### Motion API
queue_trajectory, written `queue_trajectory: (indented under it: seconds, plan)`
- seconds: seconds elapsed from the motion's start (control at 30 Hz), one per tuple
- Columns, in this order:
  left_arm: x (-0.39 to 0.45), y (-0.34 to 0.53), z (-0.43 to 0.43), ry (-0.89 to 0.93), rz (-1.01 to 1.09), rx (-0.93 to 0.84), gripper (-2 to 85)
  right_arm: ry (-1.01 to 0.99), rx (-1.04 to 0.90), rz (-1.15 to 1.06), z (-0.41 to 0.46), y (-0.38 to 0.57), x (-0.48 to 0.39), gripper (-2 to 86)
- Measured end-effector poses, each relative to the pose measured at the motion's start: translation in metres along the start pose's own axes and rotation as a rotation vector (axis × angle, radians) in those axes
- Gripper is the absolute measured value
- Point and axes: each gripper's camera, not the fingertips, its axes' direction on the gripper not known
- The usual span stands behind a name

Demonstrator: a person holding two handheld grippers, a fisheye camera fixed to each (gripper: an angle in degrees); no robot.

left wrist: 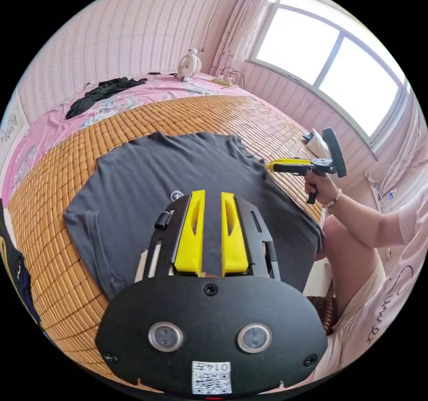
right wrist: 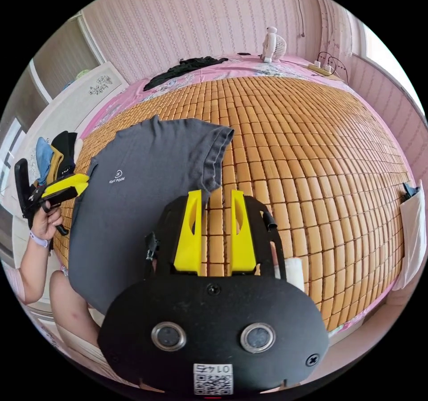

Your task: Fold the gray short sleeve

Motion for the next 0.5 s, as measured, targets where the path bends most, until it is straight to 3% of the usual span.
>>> queue_trajectory:
  seconds: [0.1,0.2,0.5]
  plan:
    - [0.013,-0.058,0.039,0.066,0.028,-0.027,6.3,-0.120,0.022,-0.002,-0.003,-0.002,0.018,9.6]
    - [0.028,-0.110,0.076,0.117,0.035,-0.033,6.3,-0.113,0.025,0.060,-0.010,-0.009,0.040,8.7]
    - [0.073,-0.224,0.189,0.017,0.120,-0.249,7.0,-0.201,-0.016,0.080,-0.030,-0.013,0.082,3.5]
